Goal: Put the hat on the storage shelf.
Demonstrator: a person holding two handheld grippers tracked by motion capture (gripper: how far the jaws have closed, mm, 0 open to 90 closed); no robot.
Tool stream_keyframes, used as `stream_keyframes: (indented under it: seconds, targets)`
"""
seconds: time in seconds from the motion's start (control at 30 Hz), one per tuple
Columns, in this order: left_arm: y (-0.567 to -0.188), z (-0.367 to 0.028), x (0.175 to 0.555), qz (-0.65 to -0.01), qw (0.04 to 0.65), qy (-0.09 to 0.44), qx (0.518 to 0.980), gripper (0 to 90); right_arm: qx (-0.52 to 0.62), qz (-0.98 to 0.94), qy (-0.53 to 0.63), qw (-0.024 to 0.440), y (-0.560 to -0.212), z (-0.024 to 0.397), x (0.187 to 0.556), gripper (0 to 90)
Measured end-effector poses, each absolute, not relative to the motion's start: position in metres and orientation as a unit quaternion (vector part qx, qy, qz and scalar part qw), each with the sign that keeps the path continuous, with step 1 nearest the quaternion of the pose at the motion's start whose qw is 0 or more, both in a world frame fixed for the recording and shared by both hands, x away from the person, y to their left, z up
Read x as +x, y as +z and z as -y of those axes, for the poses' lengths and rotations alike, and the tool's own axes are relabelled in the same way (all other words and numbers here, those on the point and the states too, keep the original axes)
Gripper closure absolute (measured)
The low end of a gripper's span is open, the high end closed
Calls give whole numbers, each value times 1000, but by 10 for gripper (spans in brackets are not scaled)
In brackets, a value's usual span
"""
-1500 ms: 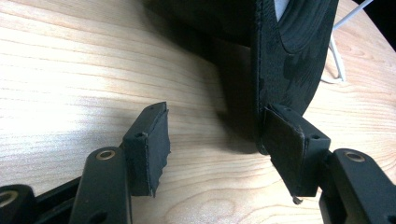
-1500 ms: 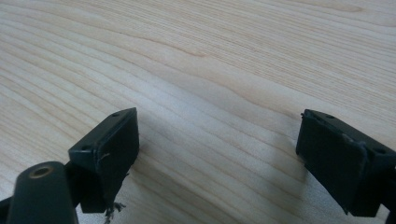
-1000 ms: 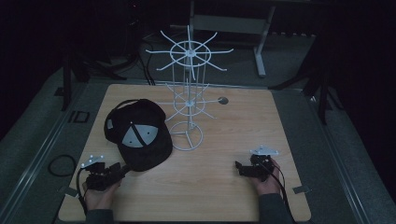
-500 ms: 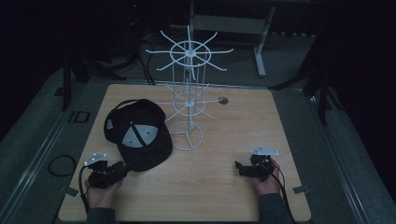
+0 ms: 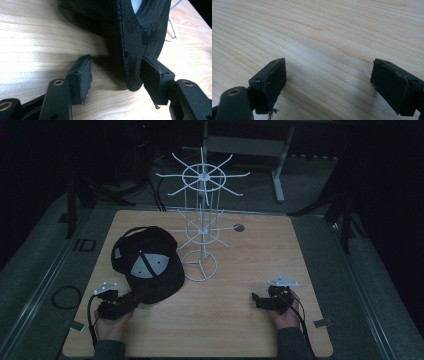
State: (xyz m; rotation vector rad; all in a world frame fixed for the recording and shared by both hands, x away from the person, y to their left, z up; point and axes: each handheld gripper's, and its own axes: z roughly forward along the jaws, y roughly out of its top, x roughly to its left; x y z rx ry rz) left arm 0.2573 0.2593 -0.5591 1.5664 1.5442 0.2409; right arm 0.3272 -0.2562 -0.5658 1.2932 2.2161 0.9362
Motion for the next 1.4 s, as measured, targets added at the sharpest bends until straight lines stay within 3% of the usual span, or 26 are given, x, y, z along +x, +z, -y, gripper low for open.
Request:
stream_keyframes:
  seconds: [1.4]
  targets:
    - [-572,-240,276,-594,450,64,664,531,464,-794,335,204,-566,256,327,129]
